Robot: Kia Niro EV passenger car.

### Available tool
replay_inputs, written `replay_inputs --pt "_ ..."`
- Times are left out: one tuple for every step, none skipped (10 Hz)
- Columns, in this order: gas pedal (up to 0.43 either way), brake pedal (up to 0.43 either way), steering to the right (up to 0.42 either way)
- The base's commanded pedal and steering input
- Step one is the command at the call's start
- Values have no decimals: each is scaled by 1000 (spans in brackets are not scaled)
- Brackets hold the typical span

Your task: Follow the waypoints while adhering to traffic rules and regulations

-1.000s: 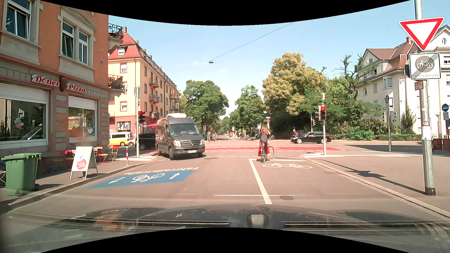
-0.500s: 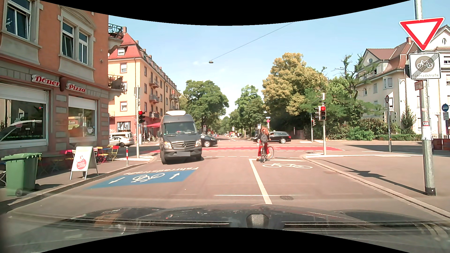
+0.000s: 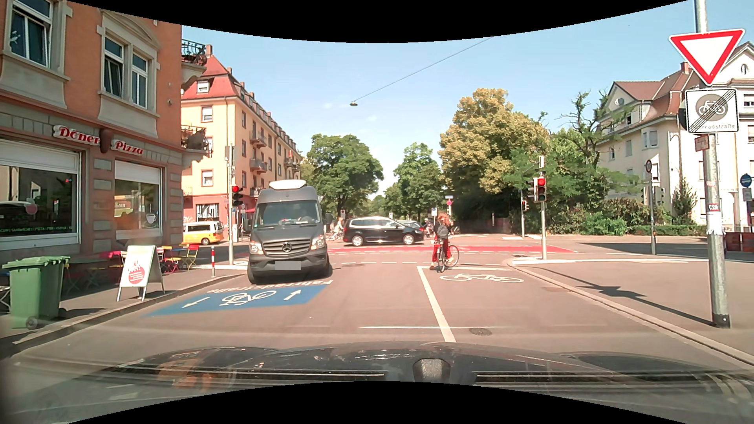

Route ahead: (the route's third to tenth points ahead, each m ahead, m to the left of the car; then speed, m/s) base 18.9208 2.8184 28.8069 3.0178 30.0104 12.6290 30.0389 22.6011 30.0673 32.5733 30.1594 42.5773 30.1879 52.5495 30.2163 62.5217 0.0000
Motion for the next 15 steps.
replay_inputs --pt "0 287 0" --pt "0 287 0" --pt "0 287 0" --pt "0 287 0" --pt "0 287 0" --pt "0 287 0" --pt "0 287 0" --pt "0 287 0" --pt "0 287 0" --pt "0 287 0" --pt "0 287 0" --pt "0 287 0" --pt "0 287 0" --pt "0 287 0" --pt "0 287 0"
